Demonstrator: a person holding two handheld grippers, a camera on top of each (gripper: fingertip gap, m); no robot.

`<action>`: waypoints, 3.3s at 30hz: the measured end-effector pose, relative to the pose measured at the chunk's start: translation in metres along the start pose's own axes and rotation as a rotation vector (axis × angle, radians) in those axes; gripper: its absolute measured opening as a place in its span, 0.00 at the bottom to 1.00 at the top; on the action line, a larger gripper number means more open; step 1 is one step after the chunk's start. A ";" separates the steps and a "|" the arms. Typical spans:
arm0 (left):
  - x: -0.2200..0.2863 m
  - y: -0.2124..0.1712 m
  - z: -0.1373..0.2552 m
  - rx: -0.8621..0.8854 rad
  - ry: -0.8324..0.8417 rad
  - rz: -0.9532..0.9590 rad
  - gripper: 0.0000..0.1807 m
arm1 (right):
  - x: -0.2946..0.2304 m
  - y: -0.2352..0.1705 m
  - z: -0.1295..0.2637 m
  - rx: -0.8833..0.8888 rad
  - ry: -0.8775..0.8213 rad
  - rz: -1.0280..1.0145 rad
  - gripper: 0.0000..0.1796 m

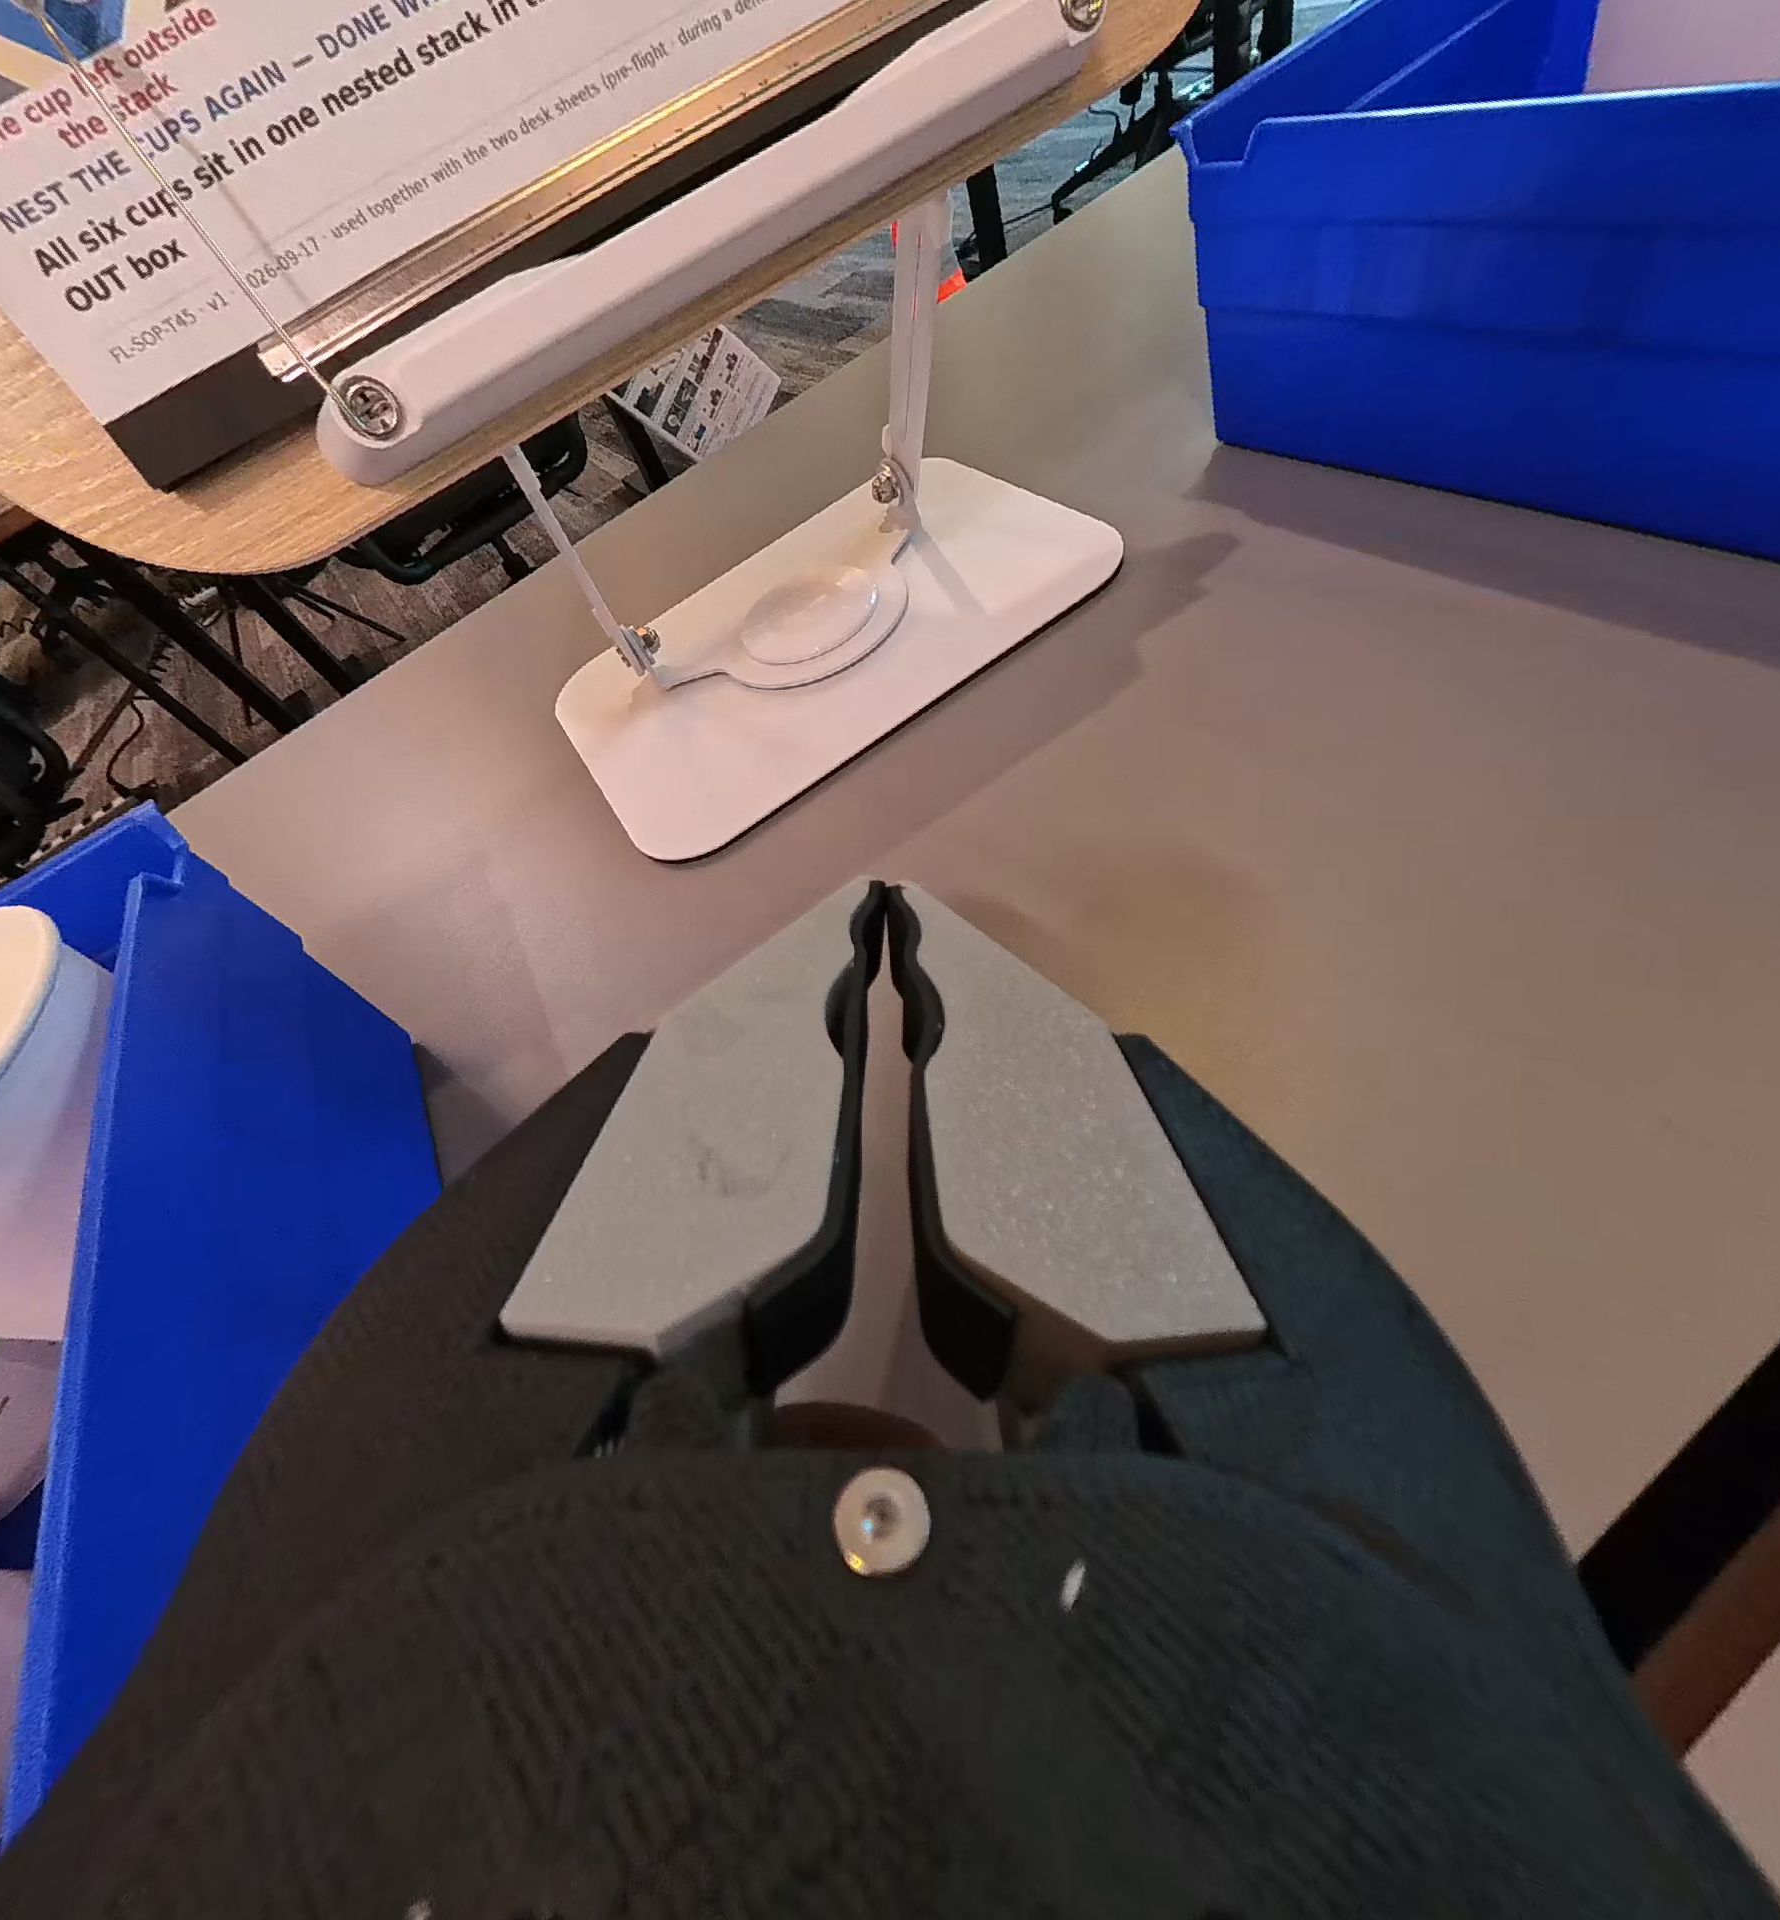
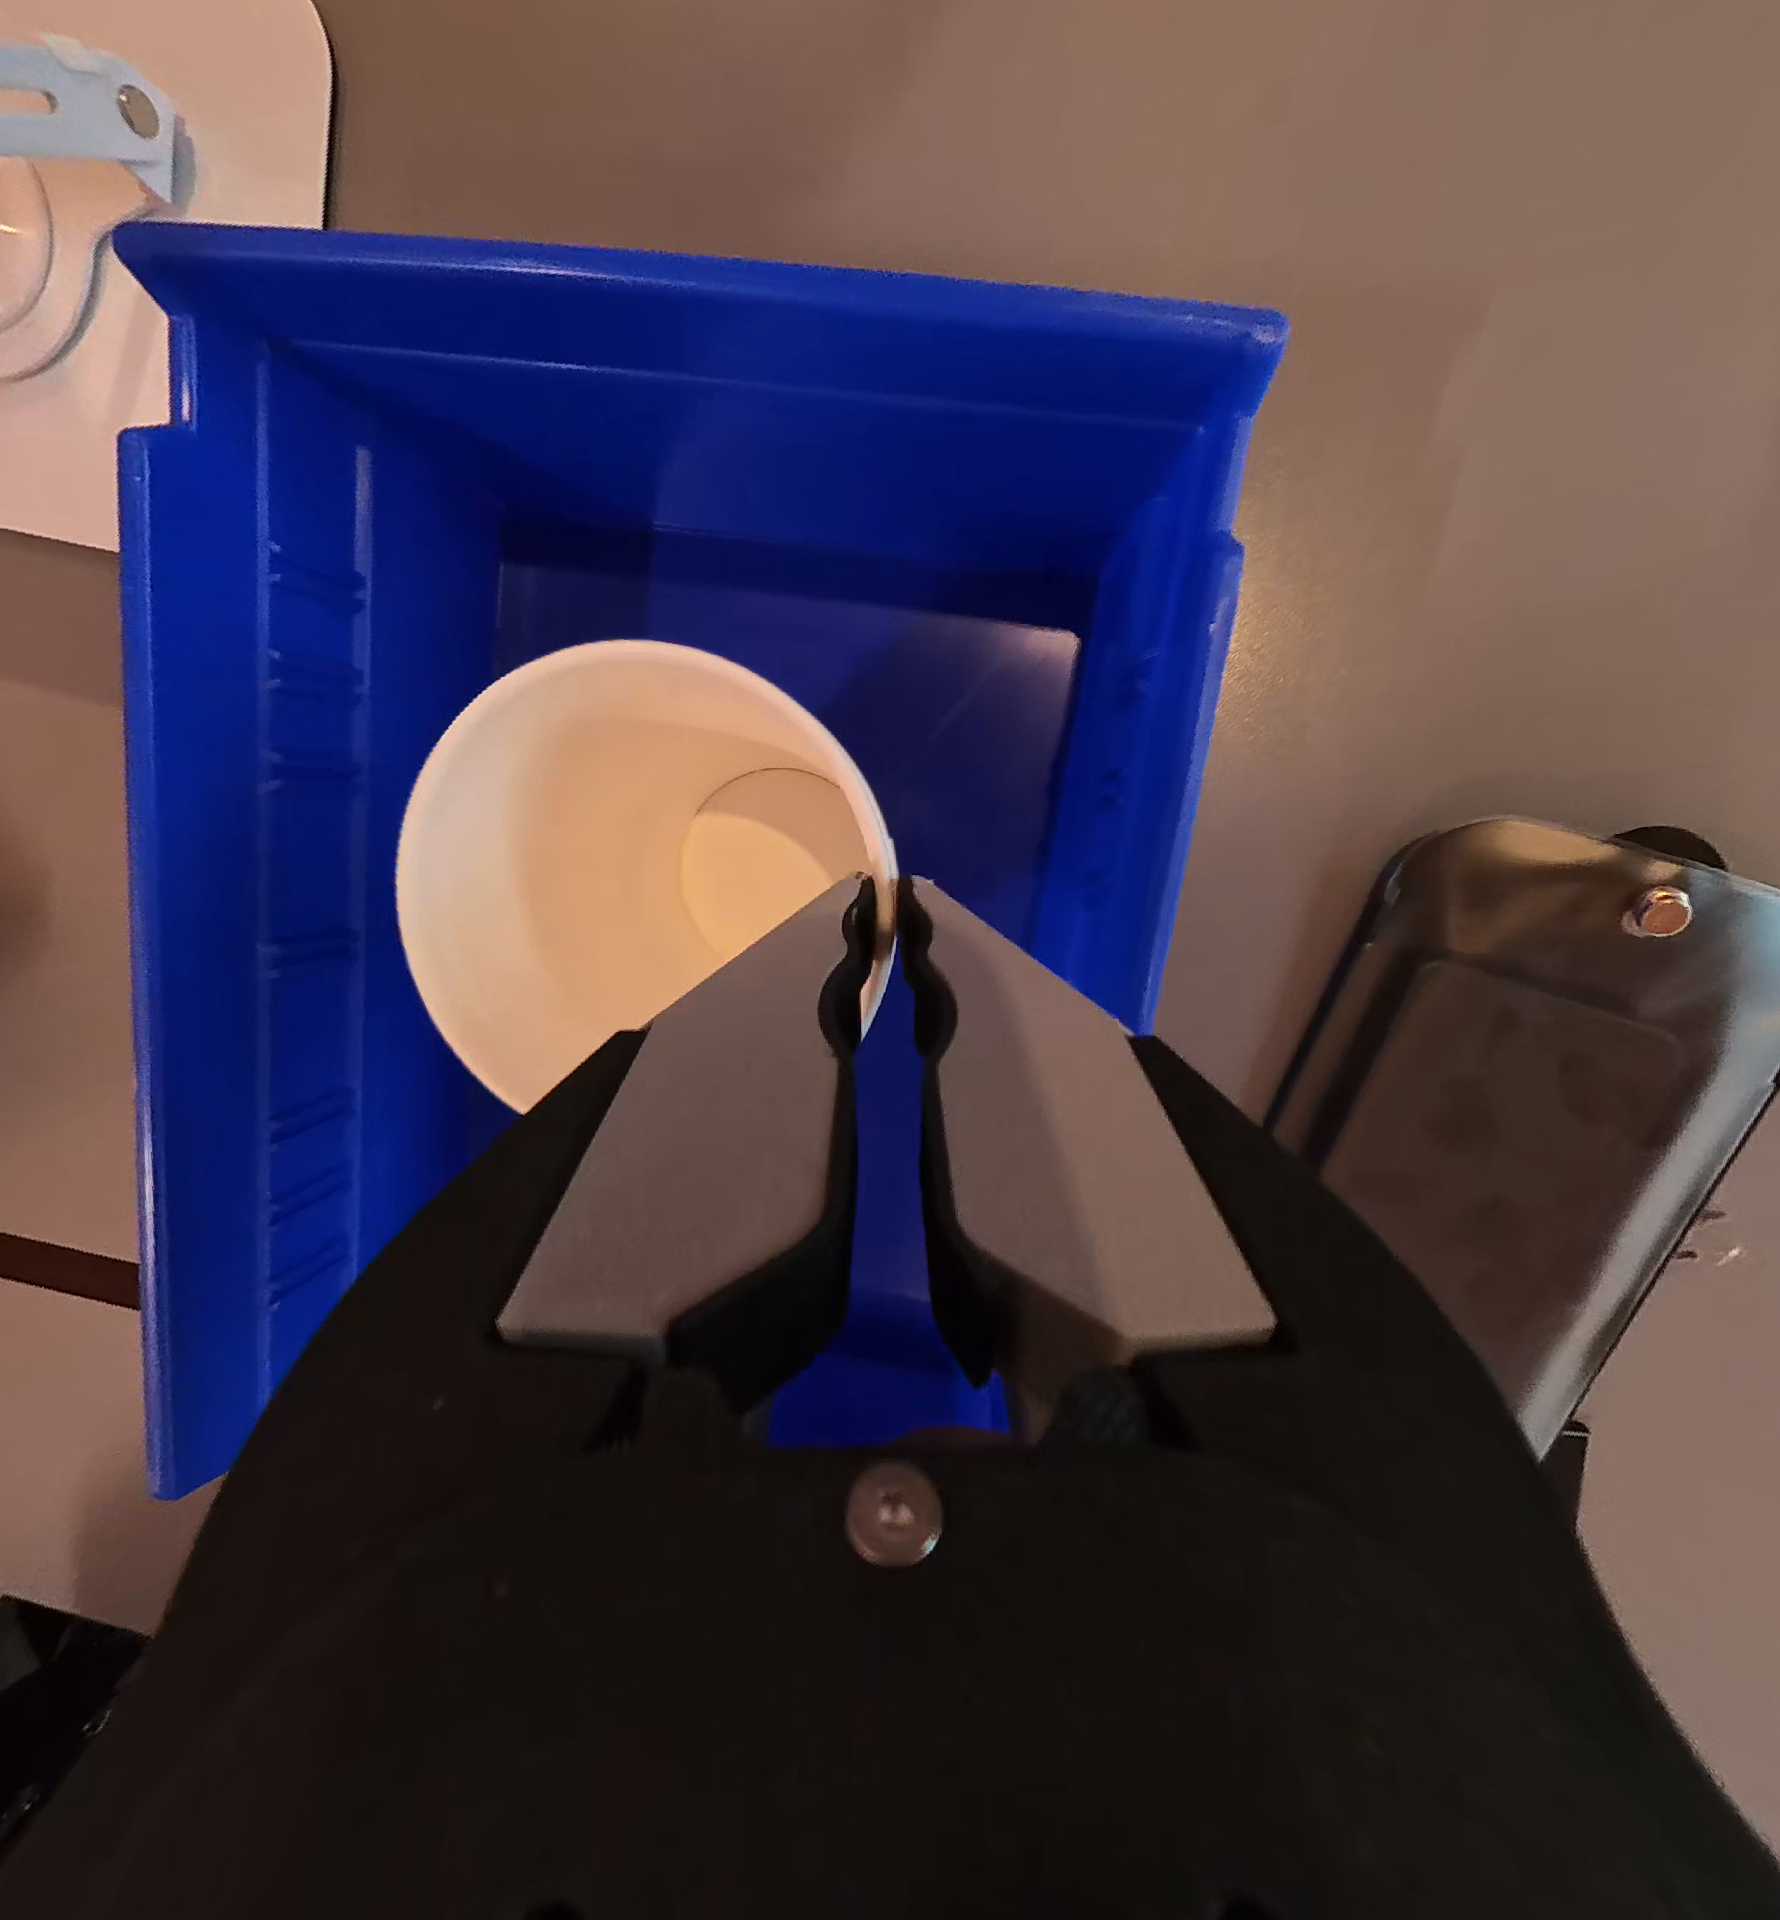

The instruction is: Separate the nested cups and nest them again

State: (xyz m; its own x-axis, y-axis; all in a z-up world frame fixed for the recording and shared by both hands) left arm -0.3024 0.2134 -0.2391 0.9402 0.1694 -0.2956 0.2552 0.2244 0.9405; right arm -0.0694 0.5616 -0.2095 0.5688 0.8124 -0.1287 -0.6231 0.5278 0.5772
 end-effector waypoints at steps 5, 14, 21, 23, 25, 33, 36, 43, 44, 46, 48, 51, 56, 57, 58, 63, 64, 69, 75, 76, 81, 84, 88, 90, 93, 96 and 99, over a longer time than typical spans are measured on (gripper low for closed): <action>0.000 0.000 0.000 0.000 -0.002 0.006 0.00 | -0.003 -0.005 0.003 -0.026 0.022 -0.001 0.01; 0.001 -0.002 -0.001 -0.006 -0.009 0.013 0.00 | -0.004 0.003 0.015 0.015 -0.003 0.032 0.06; 0.001 -0.002 0.000 -0.005 -0.009 0.015 0.00 | -0.034 0.052 0.051 0.320 0.050 0.074 0.09; 0.001 -0.002 -0.001 -0.007 -0.007 0.013 0.00 | -0.063 0.069 0.068 0.456 0.107 0.105 0.09; 0.001 -0.003 -0.001 -0.009 -0.007 0.010 0.00 | -0.106 0.079 0.087 0.598 0.211 0.133 0.10; 0.001 -0.003 -0.001 -0.004 0.008 -0.004 0.00 | -0.293 0.006 0.086 0.956 0.664 0.225 0.10; 0.000 -0.006 -0.002 -0.012 0.009 0.007 0.04 | -0.326 -0.026 0.024 0.894 0.671 0.222 0.12; -0.003 -0.002 -0.001 0.012 0.023 0.072 0.08 | -0.329 -0.042 -0.032 0.833 0.531 0.344 0.16; -0.004 0.000 -0.001 0.021 0.027 0.089 0.09 | -0.326 -0.043 -0.032 0.841 0.517 0.352 0.16; -0.009 0.007 0.002 0.055 0.050 0.115 0.11 | -0.323 -0.046 -0.035 0.839 0.502 0.362 0.16; -0.014 0.016 0.009 0.099 0.075 0.140 0.13 | -0.321 -0.047 -0.037 0.836 0.492 0.369 0.16; -0.025 0.031 0.020 0.176 0.107 0.184 0.14 | -0.321 -0.047 -0.040 0.833 0.482 0.376 0.16; -0.042 0.064 0.047 0.319 0.134 0.259 0.15 | -0.320 -0.047 -0.043 0.837 0.426 0.447 0.16; -0.047 0.071 0.054 0.357 0.145 0.283 0.15 | -0.321 -0.047 -0.043 0.843 0.421 0.458 0.15; -0.054 0.077 0.061 0.386 0.149 0.303 0.14 | -0.321 -0.046 -0.043 0.846 0.420 0.464 0.15; -0.108 0.070 0.062 0.213 0.176 0.385 0.24 | -0.324 -0.047 -0.042 0.853 0.447 0.455 0.15; -0.121 0.068 0.061 0.168 0.190 0.408 0.24 | -0.325 -0.047 -0.042 0.851 0.454 0.451 0.15; -0.158 0.097 0.069 0.245 0.187 0.469 0.24 | -0.329 -0.050 -0.044 0.836 0.466 0.462 0.15; -0.183 0.027 0.043 -0.145 0.276 0.267 0.20 | -0.331 -0.053 -0.050 0.816 0.467 0.474 0.15; -0.180 0.015 0.037 -0.196 0.249 0.267 0.21 | -0.331 -0.053 -0.049 0.817 0.467 0.472 0.15; -0.174 -0.023 0.026 -0.341 0.179 0.225 0.16 | -0.330 -0.051 -0.046 0.826 0.483 0.448 0.15; -0.174 -0.040 0.022 -0.427 0.165 0.171 0.01 | -0.331 -0.052 -0.048 0.818 0.485 0.450 0.15; -0.175 -0.019 0.026 -0.410 0.164 0.101 0.00 | -0.332 -0.054 -0.050 0.811 0.484 0.460 0.15; -0.176 0.014 0.035 -0.316 0.194 0.057 0.00 | -0.332 -0.053 -0.049 0.814 0.485 0.459 0.15; -0.158 0.074 0.049 -0.117 0.178 -0.022 0.00 | -0.332 -0.053 -0.048 0.817 0.484 0.458 0.15; -0.119 0.104 0.055 -0.025 0.096 -0.115 0.00 | -0.330 -0.051 -0.047 0.825 0.476 0.454 0.15; -0.073 0.107 0.055 0.065 0.094 -0.303 0.00 | -0.325 -0.047 -0.041 0.855 0.480 0.426 0.15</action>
State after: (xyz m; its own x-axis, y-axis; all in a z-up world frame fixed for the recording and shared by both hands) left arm -0.3315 0.1727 -0.1073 0.7953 0.1927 -0.5748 0.5370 0.2164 0.8154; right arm -0.2472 0.2826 -0.2273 0.0060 0.9998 0.0205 -0.0312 -0.0203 0.9993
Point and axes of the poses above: each gripper's, where its closed fingertips meet, z back along the fingers, y out of its top, x = y × z across the jaws, the point moved 2 cm from there along z, back along the fingers, and after that the axes turned 12 degrees about x, right-handed, at the moved point
